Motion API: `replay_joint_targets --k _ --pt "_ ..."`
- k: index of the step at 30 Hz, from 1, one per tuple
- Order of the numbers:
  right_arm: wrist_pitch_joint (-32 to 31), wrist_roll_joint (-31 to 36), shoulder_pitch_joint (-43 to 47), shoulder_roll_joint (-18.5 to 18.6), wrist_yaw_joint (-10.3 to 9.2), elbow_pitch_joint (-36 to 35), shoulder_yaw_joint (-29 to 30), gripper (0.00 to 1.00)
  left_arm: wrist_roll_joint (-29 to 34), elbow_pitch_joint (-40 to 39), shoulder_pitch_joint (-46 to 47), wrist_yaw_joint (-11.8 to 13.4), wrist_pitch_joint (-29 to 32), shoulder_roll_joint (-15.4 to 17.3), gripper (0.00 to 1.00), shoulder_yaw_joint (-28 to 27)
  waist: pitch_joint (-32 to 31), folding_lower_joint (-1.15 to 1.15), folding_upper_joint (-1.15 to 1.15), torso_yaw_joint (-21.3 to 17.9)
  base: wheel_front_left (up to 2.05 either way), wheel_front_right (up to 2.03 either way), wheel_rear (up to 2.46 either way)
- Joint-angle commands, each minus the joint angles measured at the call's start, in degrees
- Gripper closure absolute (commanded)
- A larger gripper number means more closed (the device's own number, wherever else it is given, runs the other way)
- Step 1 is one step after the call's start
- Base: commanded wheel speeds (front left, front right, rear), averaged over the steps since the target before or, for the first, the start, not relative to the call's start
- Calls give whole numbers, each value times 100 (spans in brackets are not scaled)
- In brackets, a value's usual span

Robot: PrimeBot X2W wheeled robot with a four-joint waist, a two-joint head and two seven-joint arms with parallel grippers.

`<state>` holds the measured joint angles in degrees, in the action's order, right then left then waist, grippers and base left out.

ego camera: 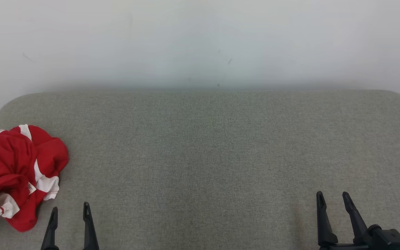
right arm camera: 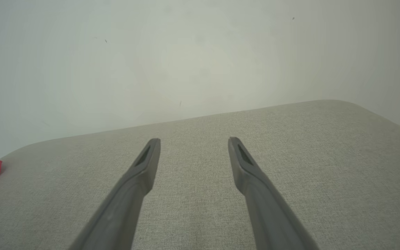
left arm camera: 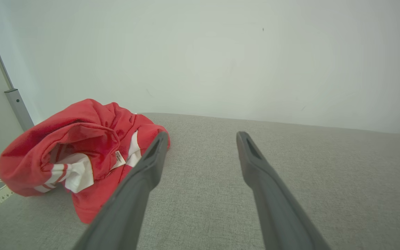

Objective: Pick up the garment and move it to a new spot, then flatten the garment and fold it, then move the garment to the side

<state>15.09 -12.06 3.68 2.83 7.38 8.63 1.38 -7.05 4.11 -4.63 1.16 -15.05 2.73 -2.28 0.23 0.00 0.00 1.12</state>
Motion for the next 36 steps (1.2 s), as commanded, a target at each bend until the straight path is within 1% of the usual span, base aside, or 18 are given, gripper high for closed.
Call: replay_joint_targets --k 1,10,36 --pt "12 0 66 9 21 6 29 0 30 -41 -45 -14 -21 26 0 -43 -1 0 0 6 0 0 0" --pt "12 -81 76 9 21 69 102 0 -3 -4 -100 -83 -21 26 0 -197 -19 0 0 13 0 0 0" --pt "12 -80 61 9 21 109 74 0 60 104 -143 -30 -21 26 0 -146 -47 0 0 -13 0 0 0"
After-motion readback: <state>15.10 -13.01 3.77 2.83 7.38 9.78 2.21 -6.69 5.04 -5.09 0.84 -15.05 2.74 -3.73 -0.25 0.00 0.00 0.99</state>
